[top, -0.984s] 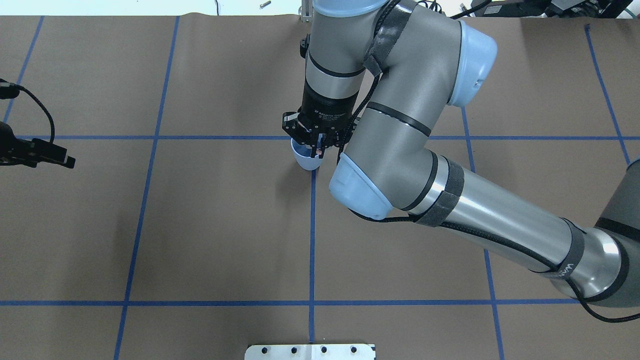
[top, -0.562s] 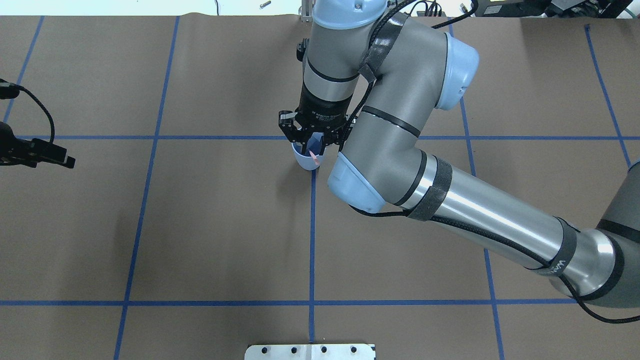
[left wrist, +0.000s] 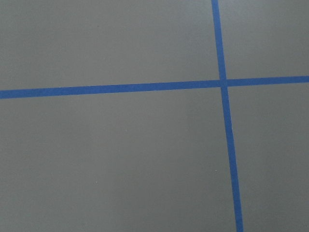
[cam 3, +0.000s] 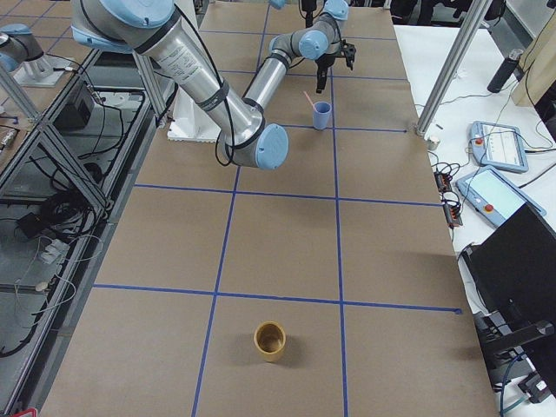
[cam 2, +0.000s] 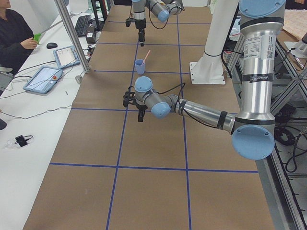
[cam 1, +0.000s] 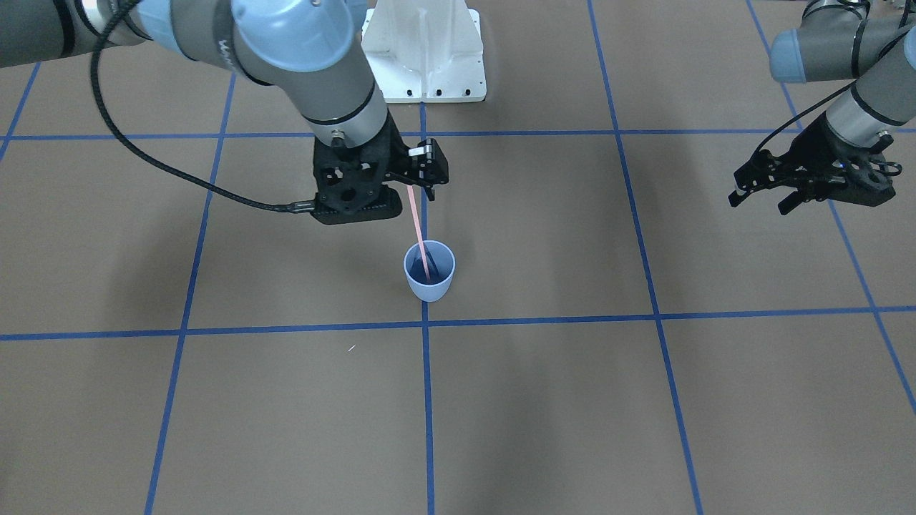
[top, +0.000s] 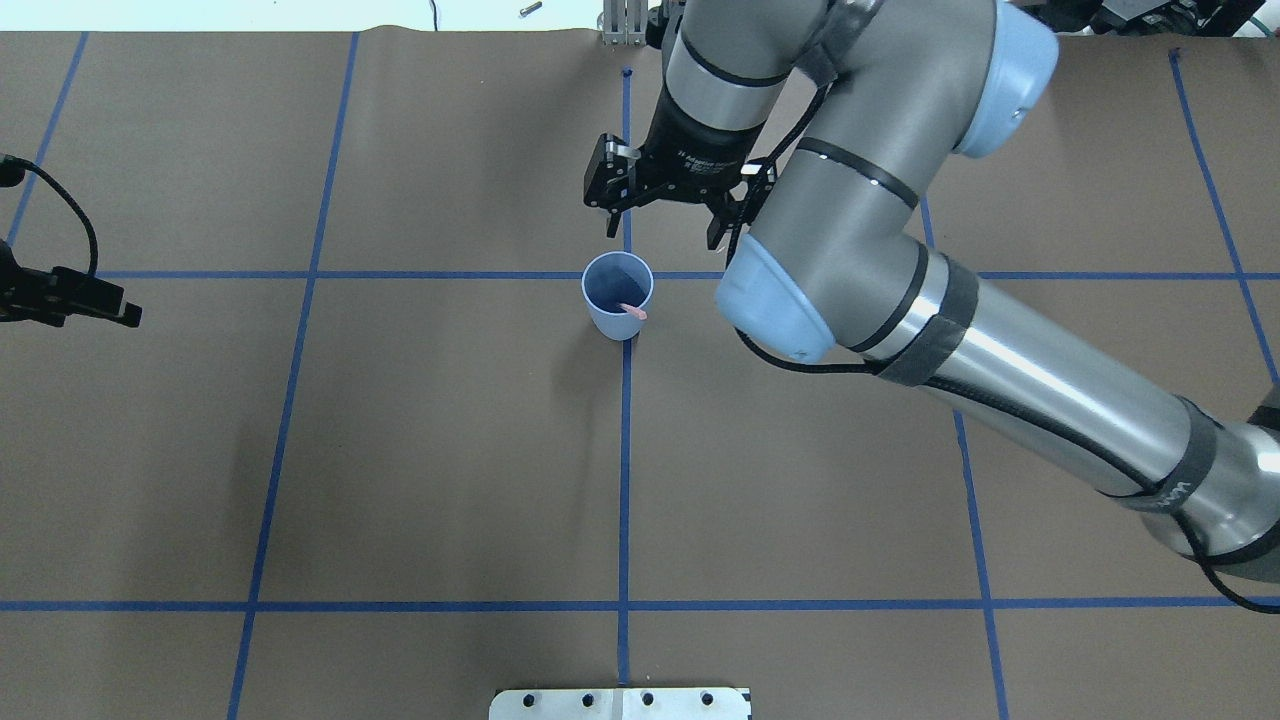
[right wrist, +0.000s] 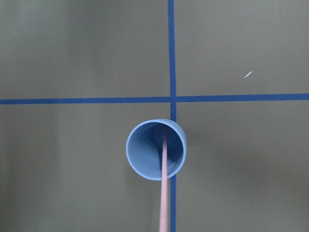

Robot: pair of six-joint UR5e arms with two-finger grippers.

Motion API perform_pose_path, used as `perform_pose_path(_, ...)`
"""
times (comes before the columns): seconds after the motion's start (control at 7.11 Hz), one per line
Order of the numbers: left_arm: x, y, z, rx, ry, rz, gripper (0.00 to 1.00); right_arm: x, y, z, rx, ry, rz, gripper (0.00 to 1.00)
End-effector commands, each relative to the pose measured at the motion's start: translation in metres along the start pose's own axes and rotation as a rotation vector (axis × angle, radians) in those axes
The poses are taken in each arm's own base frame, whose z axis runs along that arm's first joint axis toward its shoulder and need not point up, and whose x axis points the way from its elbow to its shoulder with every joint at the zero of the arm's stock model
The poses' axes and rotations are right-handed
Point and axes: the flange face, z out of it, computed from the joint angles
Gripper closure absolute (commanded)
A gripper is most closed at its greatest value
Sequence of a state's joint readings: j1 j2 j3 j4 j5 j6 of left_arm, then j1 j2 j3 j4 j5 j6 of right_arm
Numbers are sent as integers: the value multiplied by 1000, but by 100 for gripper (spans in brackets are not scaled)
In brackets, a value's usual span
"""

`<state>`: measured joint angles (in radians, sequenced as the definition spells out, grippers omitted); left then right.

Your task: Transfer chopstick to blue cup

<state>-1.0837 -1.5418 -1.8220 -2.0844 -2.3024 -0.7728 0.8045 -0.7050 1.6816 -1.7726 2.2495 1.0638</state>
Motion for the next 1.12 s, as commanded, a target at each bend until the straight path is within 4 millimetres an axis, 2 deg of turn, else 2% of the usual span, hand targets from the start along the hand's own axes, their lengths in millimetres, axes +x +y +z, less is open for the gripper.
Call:
perform_pose_path(0.0,-20,-11,-11,21,-14,-43,2,131,-7,-54,59,4,-20,0)
perform_pose_path(0.14,-39,-19,-22,44,-30,-63,2,208,-28,-72,64,24,-31,0)
perform_pose_path(0.28,-66,-26,-27,54,-57,12,2,267,-35,-74,63,64,-98,0)
perform_pose_path(0.42,-100,-32,-31,58,-88,79,2,345,-35,-77,52,112,-152,0)
perform_pose_path(0.56,-143,-38,-39,67,-116,73,2,408,-32,-81,38,145,-189,0)
perform_pose_path(0.84,-207,-38,-64,73,-165,188,2,528,-24,-95,8,188,-264,0)
perform_pose_path(0.98,-224,-37,-81,66,-186,235,2,583,-15,-95,-18,198,-285,0)
